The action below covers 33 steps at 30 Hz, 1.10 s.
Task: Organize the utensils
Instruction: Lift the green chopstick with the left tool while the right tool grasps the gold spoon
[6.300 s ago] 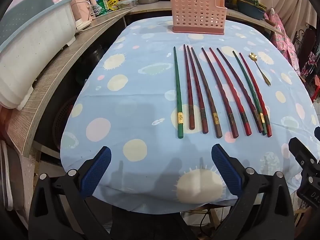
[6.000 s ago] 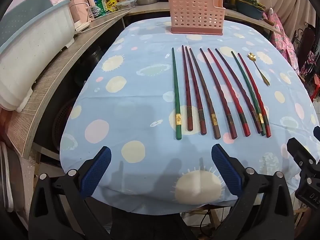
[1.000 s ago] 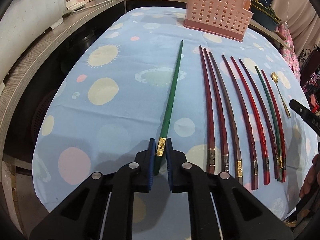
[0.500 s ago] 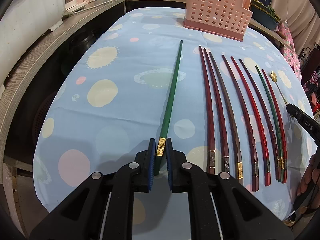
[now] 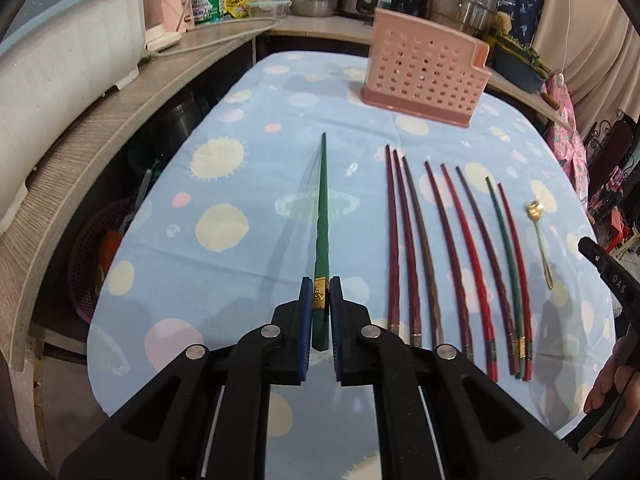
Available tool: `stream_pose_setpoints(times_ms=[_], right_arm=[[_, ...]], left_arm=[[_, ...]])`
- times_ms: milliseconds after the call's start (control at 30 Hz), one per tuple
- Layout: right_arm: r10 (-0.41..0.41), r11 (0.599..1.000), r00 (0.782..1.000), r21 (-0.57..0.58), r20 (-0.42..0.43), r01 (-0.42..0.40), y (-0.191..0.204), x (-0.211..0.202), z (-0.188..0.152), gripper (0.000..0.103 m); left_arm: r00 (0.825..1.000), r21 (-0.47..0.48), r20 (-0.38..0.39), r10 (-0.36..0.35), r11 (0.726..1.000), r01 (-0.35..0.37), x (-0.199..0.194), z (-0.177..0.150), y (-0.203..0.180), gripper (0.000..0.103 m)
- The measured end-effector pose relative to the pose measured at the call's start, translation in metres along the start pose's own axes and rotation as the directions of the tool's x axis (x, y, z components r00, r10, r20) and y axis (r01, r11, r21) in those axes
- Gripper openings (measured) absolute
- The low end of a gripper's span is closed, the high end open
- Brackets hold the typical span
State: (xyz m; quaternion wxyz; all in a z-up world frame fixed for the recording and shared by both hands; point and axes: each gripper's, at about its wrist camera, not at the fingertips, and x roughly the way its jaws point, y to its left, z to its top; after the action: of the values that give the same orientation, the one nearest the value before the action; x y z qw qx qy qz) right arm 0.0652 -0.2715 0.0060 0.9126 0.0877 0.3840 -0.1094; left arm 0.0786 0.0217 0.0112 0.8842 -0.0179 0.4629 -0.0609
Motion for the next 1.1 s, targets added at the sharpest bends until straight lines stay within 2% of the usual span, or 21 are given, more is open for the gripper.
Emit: stream_pose_setpoints(times_ms=[133, 200, 233, 267, 433, 600, 633, 833, 1100], right_arm=[[0.055, 0.998, 0.998, 0.041, -0.032, -0.054, -0.007, 0.002, -0.008, 0.003], [0.063, 0.997, 0.997, 0.052, -0.052, -0.061, -0.007, 0.006, -0.016, 0.016], [0.065, 0.997, 0.996, 0.053, -0.058, -0.062, -0.006, 0.009, -0.019, 0.027], [0.068, 0.996, 0.995, 0.056, -0.067, -0.064, -0.006, 0.012, -0.021, 0.031], [0.069, 0.997, 0.991, 0.038, -0.114, -0.065, 0.002, 0.03, -0.031, 0.03], [0.0, 0.999, 0.996, -0.034, -0.09, -0.003, 0.012, 0.031, -0.038, 0.017], [0.004, 0.999, 0.996, -0.038, -0.09, -0.008, 0.012, 0.03, -0.038, 0.011], [0.017, 1.0, 0.997, -0.023, -0.074, -0.019, 0.008, 0.022, -0.033, 0.01], [0.026, 1.0, 1.0, -0.007, 0.015, -0.026, 0.003, -0.006, -0.005, 0.009]], left_arm=[[1.0, -0.001, 0.01, 0.004, 1.0, -0.004, -0.005, -0.001, -0.001, 0.008], [1.0, 0.001, 0.0, 0.004, 1.0, -0.004, -0.004, -0.005, -0.002, 0.008], [1.0, 0.003, -0.007, 0.005, 1.0, -0.005, -0.002, -0.006, -0.002, 0.007], [1.0, 0.005, -0.013, 0.006, 1.0, -0.006, -0.001, -0.009, -0.002, 0.007], [0.999, 0.005, -0.044, 0.008, 1.0, -0.008, 0.008, -0.017, -0.003, 0.007], [0.998, 0.002, -0.059, 0.012, 1.0, -0.012, 0.013, -0.021, -0.002, 0.007], [0.998, 0.0, -0.062, 0.011, 1.0, -0.011, 0.015, -0.021, -0.001, 0.007], [0.999, -0.003, -0.049, 0.012, 1.0, -0.013, 0.011, -0.02, 0.001, 0.007], [1.0, -0.031, 0.007, 0.004, 1.0, -0.004, -0.008, -0.002, 0.011, 0.007]])
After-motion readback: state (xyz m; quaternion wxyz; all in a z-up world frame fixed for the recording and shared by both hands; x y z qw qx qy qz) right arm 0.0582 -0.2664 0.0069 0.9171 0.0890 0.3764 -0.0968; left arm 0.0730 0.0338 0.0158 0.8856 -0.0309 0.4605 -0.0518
